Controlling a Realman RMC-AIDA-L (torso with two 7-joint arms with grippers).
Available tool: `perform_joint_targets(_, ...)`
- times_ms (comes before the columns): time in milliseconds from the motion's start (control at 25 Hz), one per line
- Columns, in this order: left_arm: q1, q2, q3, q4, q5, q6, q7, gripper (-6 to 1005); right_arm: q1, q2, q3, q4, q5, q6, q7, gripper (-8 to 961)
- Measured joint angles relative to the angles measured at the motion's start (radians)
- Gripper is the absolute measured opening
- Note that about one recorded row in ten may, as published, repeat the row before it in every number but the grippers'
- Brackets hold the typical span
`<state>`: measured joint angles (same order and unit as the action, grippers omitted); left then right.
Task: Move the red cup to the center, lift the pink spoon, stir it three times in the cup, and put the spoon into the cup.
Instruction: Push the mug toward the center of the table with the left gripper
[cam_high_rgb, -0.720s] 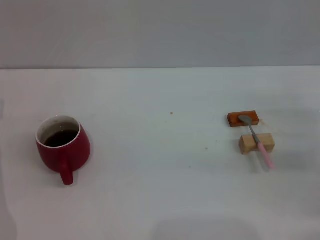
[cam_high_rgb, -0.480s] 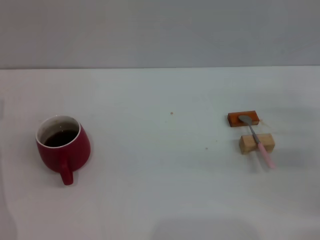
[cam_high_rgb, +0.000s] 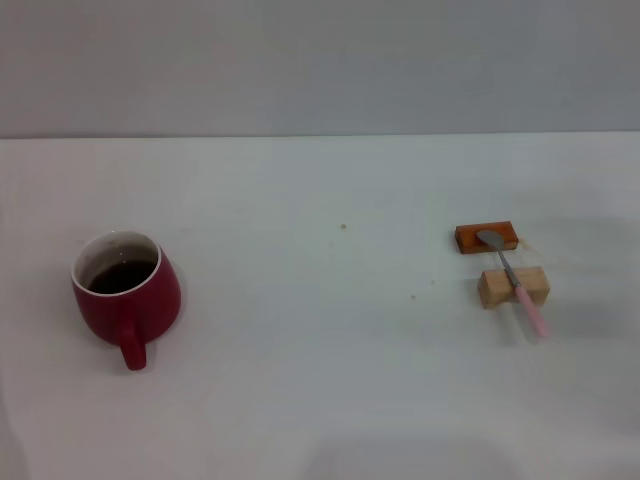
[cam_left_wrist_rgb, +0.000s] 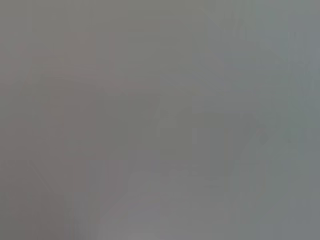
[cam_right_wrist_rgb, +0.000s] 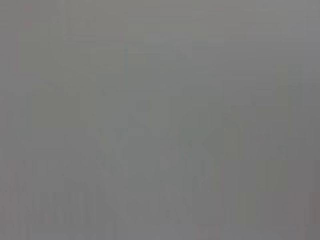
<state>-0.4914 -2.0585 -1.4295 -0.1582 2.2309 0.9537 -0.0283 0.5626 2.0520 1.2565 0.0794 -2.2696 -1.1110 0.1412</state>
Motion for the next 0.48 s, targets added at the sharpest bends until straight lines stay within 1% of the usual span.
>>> perform_joint_targets(280,0.013,0.0,0.002,0.014,0.001,0.002,0.001,779,-0.019,0.008,0.004,-0.003,0.004,0.009,-0.001,739)
perform_joint_targets(320,0.029,0.002,0.008,0.026,0.003,0.002,0.008,776,-0.023,0.009,0.005,-0.003,0.004,0.004,-0.001,739)
perform_joint_targets(480,0.042,0.003,0.01,0.04,0.004,0.005,0.049,766,-0.039,0.01,0.004,0.001,0.004,-0.005,-0.002,739)
